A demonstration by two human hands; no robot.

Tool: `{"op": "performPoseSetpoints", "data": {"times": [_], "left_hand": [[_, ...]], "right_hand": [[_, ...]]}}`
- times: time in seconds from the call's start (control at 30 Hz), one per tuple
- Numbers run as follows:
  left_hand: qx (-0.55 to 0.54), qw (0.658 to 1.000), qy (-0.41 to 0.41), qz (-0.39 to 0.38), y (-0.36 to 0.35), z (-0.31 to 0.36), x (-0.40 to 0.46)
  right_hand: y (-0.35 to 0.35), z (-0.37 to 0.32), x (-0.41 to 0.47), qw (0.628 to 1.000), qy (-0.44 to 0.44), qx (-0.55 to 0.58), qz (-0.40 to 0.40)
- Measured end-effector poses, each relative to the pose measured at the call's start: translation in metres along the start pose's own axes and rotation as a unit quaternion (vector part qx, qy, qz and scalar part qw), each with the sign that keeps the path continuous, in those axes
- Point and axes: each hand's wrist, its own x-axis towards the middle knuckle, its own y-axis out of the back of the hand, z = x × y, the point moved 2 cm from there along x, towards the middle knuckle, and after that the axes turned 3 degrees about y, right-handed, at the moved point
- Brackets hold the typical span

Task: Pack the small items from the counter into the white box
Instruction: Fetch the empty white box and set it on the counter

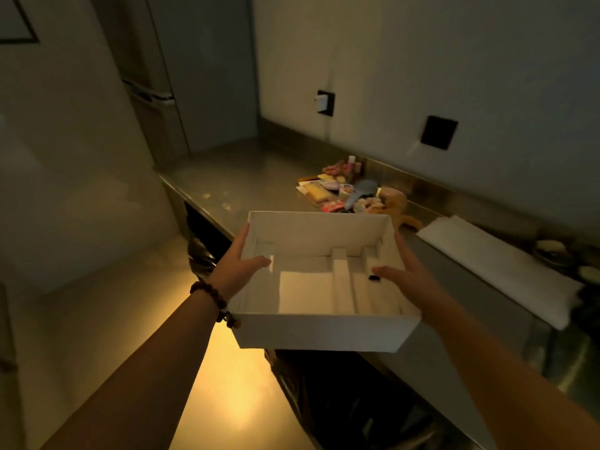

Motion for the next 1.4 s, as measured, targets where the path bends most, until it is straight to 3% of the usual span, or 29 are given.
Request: {"op": "performPoseSetpoints", "data": {"times": [0.17,0.5,0.9,1.4], "left_hand": [[-0.021,0.999,0.008,0.047,0.058,-0.021,0.044],[0.051,0.992,0.015,0.116,0.149,-0.046,0.192],[0.113,0.986,0.029,0.123,0.220,-0.025,0.410],[0.132,0.987,0.053,0.070,0.275,-0.040,0.553]], "right_hand": [[-0.054,-0.020,0.073,0.998,0.014,-0.054,-0.005],[-0.136,-0.032,0.249,0.996,0.023,-0.066,-0.050],[-0.173,-0.079,0.457,0.998,0.024,-0.029,-0.050],[-0.226,-0.080,0.577,0.998,-0.029,-0.057,-0.026]]}}
